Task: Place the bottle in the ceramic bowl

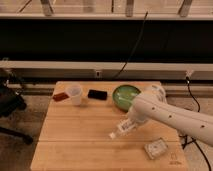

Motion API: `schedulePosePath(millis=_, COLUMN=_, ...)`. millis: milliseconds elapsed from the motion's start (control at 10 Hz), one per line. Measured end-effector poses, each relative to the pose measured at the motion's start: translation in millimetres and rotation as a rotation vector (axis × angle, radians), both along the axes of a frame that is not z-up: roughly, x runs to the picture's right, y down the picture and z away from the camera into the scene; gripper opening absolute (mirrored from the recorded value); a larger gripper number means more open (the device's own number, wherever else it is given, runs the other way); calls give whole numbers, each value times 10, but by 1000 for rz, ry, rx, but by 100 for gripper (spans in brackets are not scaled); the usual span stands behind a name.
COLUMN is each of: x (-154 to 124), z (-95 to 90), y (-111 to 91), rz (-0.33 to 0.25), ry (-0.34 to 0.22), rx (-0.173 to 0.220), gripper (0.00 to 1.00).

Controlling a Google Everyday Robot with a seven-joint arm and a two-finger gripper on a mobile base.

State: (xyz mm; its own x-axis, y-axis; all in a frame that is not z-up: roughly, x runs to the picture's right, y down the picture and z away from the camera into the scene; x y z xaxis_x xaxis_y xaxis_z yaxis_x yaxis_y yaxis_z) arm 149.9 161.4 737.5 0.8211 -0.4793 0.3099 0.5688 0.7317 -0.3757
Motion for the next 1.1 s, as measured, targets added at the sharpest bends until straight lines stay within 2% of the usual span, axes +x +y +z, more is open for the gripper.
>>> schedulePosePath(millis=300, x=-22, z=137, y=-327, rz=7, ry=3, rx=15, gripper=0)
schedulePosePath(millis=400, x=-33, z=219, y=-503, rz=14, ry=0, rx=18, gripper=0)
schedulePosePath(millis=700, x=41, z=457, y=-840, rz=42, ry=5, rx=10, gripper=0)
schedulePosePath(millis=900, x=157, z=621, y=-974, rz=69, ry=13, rx=0, gripper=0)
schedulePosePath(millis=1100, x=331, z=800, y=-1028, rz=100, ry=28, rx=-12, gripper=0)
